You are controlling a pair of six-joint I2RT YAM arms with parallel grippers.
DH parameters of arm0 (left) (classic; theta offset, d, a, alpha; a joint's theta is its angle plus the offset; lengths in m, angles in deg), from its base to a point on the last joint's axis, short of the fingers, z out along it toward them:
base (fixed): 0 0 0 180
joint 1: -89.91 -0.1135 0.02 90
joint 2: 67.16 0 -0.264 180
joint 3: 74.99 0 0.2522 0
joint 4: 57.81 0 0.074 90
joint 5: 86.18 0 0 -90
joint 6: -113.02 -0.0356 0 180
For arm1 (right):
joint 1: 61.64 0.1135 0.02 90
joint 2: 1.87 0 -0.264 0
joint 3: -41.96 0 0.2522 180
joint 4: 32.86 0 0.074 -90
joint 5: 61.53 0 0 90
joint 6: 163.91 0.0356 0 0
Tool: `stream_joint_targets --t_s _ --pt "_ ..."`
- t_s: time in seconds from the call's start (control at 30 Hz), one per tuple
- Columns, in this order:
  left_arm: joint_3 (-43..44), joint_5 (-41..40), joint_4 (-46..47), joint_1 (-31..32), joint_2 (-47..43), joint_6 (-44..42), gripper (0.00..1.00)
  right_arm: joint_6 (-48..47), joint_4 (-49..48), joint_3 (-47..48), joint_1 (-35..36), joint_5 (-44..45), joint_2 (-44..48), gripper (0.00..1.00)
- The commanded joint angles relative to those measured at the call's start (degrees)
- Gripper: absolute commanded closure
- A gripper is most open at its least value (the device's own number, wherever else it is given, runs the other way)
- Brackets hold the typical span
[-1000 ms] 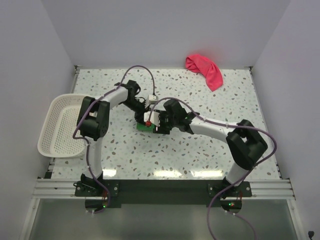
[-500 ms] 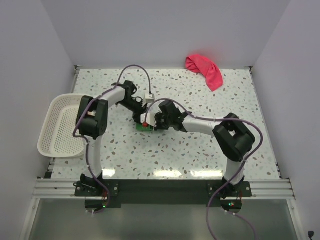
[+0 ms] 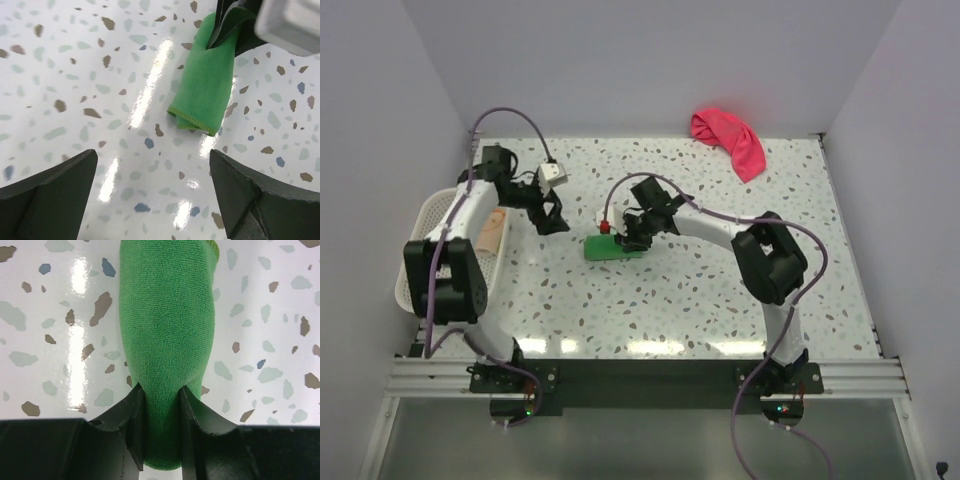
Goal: Roll the towels
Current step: Roll the towel
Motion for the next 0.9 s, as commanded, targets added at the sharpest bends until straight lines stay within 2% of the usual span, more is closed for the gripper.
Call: stream_joint_targets --t_s 0.0,0.07,0.17,0.3,0.33,0.4,0.43,0.47,0.53,0.63,0.87 --pt "-5.5 -3.5 6.6 -0.6 -10.3 -0.9 0.00 2.0 14.3 3.6 -0.4 -6.6 -5.1 0.97" --pt "-9.8 -5.7 4.4 0.8 -16.5 -9.9 0.00 2.5 19.2 7.8 -1.0 -9.0 -8.3 0.97" --pt "-16.8 -11.9 2.7 6.1 -24.1 -16.6 0.00 3.5 24.9 13.2 -2.3 -12.9 -11.9 0.96" --pt "-27.3 -18.7 7.0 15.0 -32.8 -19.4 0.00 4.1 29.7 18.1 -3.2 -16.1 -17.6 0.96" --pt "-29.1 -22.6 8.1 19.8 -35.2 -19.9 0.00 4.2 32.4 20.6 -3.3 -17.2 -18.5 0.96" --pt "-34.3 -26.5 14.5 24.0 -37.0 -18.4 0.00 4.0 35.6 23.3 -3.4 -18.4 -21.6 0.96" --pt "-35.4 -29.4 16.8 26.8 -37.7 -17.9 0.03 3.9 37.5 25.5 -3.5 -19.0 -22.4 0.96" --pt "-37.5 -30.6 22.2 27.9 -37.6 -16.0 0.06 4.2 38.0 26.1 -3.6 -19.9 -23.1 0.96" --pt "-37.9 -32.6 26.2 29.9 -35.7 -13.9 0.15 5.0 38.1 26.8 -3.7 -20.6 -24.1 0.96" --pt "-37.6 -35.5 32.6 32.6 -32.1 -10.9 0.21 5.9 38.0 27.0 -3.8 -21.9 -24.5 0.96" --pt "-37.6 -35.2 40.6 34.0 -24.8 -12.1 0.23 6.4 38.9 27.1 -4.5 -24.0 -25.5 0.95"
